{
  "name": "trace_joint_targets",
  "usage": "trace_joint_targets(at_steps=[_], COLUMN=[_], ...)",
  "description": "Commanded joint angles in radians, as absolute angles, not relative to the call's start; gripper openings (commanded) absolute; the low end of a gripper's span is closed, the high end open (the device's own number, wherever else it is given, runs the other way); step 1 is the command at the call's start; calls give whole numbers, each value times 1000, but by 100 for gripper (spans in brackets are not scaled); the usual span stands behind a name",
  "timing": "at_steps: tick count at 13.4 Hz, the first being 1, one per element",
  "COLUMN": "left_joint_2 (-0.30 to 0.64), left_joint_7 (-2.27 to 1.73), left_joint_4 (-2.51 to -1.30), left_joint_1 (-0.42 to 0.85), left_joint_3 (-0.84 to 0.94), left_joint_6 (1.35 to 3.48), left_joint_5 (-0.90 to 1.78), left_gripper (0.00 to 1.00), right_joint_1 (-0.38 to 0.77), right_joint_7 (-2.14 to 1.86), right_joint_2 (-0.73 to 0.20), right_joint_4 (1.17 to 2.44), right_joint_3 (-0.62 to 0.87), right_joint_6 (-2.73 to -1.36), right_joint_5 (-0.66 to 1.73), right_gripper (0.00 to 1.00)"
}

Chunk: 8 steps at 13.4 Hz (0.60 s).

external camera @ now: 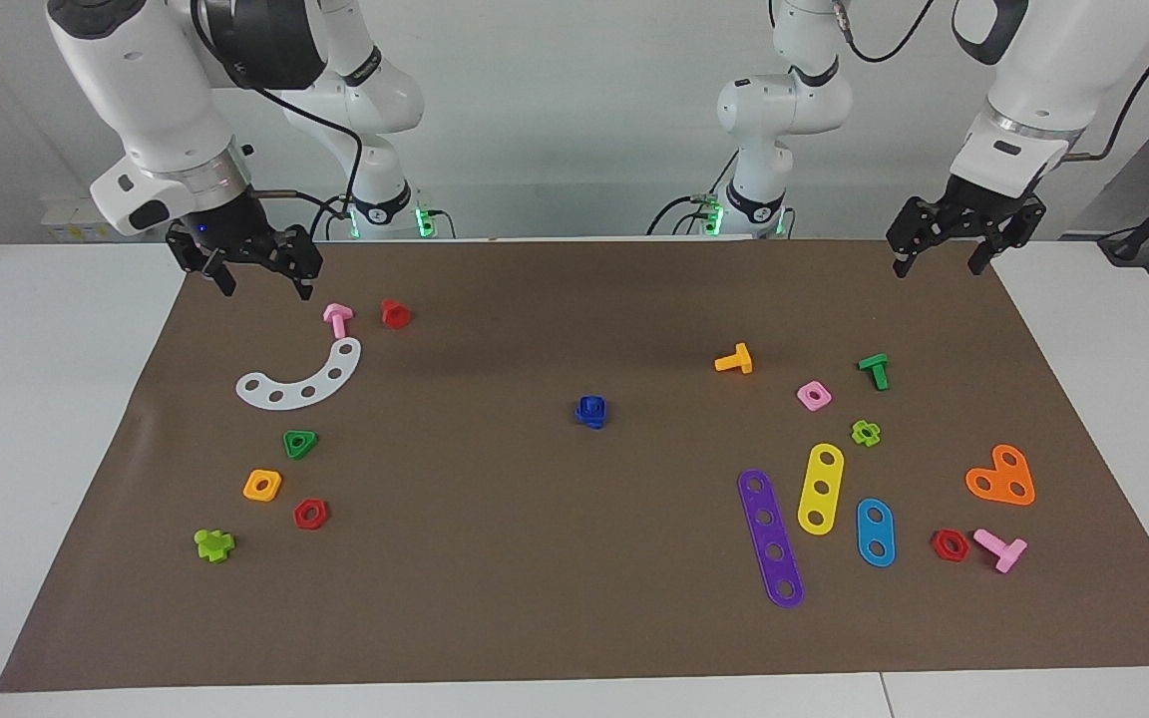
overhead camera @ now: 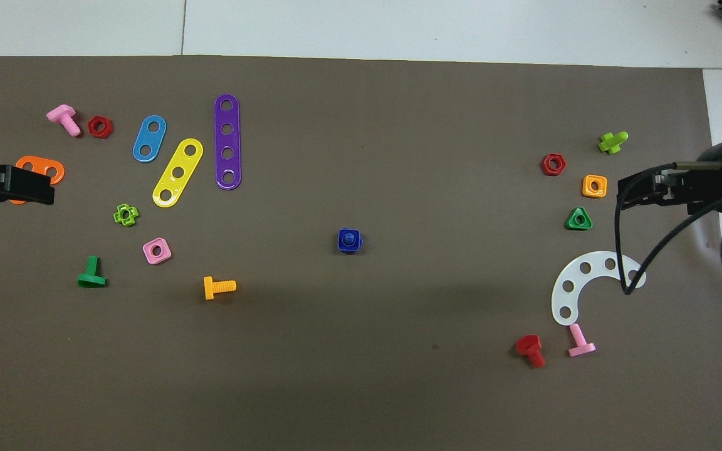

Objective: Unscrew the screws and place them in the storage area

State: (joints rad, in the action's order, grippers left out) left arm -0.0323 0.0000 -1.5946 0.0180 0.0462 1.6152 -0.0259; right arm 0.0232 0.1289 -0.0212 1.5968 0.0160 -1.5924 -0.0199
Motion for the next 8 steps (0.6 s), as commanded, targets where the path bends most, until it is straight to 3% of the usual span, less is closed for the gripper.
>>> trace_joint_targets(at_steps=[1,6,8], left_joint_2=[-60,-95,-62], left_joint_7=[11,51,-9], left_joint_4=[-1640,-1744,-1762], left_joint_1=[21,55,116], left_joint_3=[46,49,49], left_joint_6=[1635,1689,1732], left_joint_5=[-46,38,106], left_gripper=[100,99,95], right_joint_1=[17,17,17], right_joint_7=[98,98,98], right_joint_2=[-23,-21,-23], right_joint_4=[1592,1592,1592], right_joint_3=[17,17,17], right_joint_6=[-1585,-1585,-1585], right_joint_5=[6,6,6], right_gripper=[100,100,100])
